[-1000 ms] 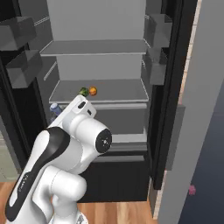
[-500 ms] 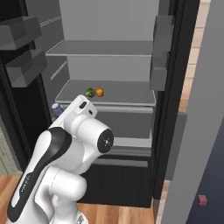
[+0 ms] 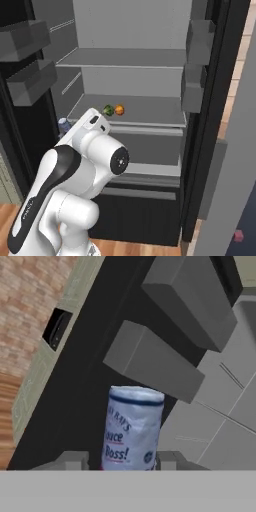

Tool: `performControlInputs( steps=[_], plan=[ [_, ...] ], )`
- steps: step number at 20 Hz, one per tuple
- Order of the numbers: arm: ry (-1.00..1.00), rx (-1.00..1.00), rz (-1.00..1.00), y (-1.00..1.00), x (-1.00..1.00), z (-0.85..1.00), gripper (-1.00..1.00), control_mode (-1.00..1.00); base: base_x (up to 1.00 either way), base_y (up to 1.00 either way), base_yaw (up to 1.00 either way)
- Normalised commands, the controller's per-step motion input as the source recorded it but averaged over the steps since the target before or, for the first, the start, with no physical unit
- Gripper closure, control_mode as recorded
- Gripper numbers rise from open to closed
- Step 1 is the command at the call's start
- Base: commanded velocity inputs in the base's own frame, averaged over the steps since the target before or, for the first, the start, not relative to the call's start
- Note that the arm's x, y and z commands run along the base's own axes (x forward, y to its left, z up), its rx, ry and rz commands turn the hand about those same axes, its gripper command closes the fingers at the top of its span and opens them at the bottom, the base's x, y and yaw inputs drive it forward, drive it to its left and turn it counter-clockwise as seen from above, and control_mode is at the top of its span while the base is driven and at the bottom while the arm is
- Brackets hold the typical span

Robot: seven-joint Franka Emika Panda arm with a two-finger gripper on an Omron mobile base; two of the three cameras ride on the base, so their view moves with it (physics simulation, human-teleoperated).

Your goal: Place the condiment bottle and condiment bottle from the counter to the top shelf of the fridge. If the existing items in the fridge are on the top shelf, move them to other shelves.

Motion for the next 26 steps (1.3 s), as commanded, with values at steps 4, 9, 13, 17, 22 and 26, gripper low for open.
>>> performControlInputs(
  steps=[4,9,13,17,22,26],
  plan=[
    [0.00,0.00,0.00,0.00,0.00,0.00,1.00,1.00,0.60,0.33,0.00],
    [0.00,0.00,0.00,0.00,0.00,0.00,1.00,1.00,0.79,0.07,0.01],
    [0.00,0.00,0.00,0.00,0.00,0.00,1.00,1.00,0.79,-0.15,0.01],
    [0.00,0.00,0.00,0.00,0.00,0.00,1.00,1.00,0.59,0.04,0.00],
    [0.00,0.07,-0.08,0.03,0.02,0.63,1.00,-1.00,0.04,0.02,0.00],
    [0.01,0.07,-0.13,-0.02,0.13,1.00,1.00,-1.00,0.00,0.00,0.00]
  ],
)
